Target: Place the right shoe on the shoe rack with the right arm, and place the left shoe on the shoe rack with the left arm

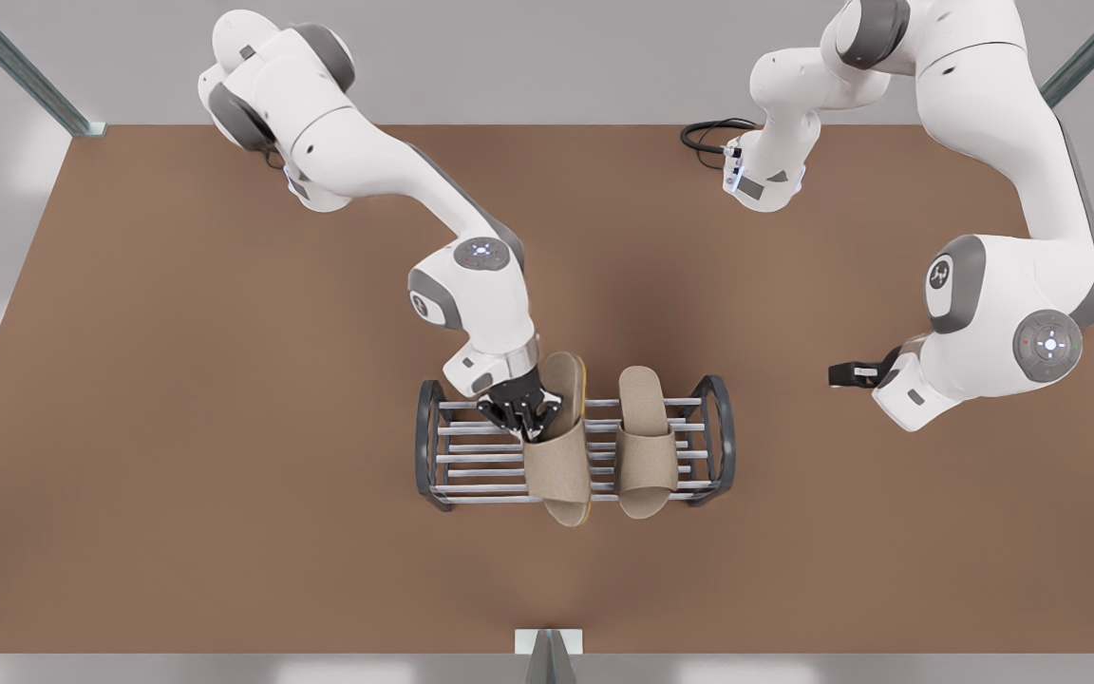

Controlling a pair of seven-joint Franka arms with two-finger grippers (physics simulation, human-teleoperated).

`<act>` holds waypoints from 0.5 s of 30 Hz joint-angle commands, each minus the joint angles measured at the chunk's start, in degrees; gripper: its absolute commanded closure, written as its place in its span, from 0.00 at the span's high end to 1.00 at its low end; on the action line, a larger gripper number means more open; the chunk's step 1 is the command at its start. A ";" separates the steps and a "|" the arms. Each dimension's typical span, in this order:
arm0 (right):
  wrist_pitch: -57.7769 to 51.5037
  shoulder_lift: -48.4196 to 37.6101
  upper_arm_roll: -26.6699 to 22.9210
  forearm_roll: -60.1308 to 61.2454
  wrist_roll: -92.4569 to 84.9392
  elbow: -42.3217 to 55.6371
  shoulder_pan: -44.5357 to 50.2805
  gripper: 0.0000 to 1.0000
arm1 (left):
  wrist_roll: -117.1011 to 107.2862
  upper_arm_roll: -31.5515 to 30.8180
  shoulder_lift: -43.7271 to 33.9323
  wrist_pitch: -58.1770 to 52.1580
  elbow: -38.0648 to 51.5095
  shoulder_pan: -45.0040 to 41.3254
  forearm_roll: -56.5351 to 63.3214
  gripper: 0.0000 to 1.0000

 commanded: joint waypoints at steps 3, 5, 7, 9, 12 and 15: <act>2.40 -1.19 0.02 -0.39 -14.06 -2.03 -1.41 0.21 | -0.15 -0.01 -0.07 -0.15 0.02 -0.09 0.06 1.00; 2.49 -0.57 -0.07 -3.02 -15.74 -2.03 -1.41 0.21 | -0.15 -0.01 -0.07 -0.15 0.02 -0.09 0.06 1.00; 2.49 -0.22 -0.07 -4.61 -15.91 -2.12 -1.06 0.21 | -0.15 -0.01 -0.07 -0.06 0.02 0.00 0.15 1.00; 3.72 -0.22 -0.07 -5.93 -15.91 -3.78 -0.97 0.21 | -0.15 -0.01 -0.07 -0.06 0.11 0.09 0.15 1.00; 4.33 -0.22 -0.07 -6.19 -16.09 -5.11 -1.50 0.21 | -0.15 -0.01 -0.07 -0.06 0.11 0.18 0.15 1.00; 3.81 -0.31 -0.24 -6.19 -15.91 -5.11 -1.76 0.21 | 0.02 -0.01 -0.07 -0.15 0.11 0.35 0.15 1.00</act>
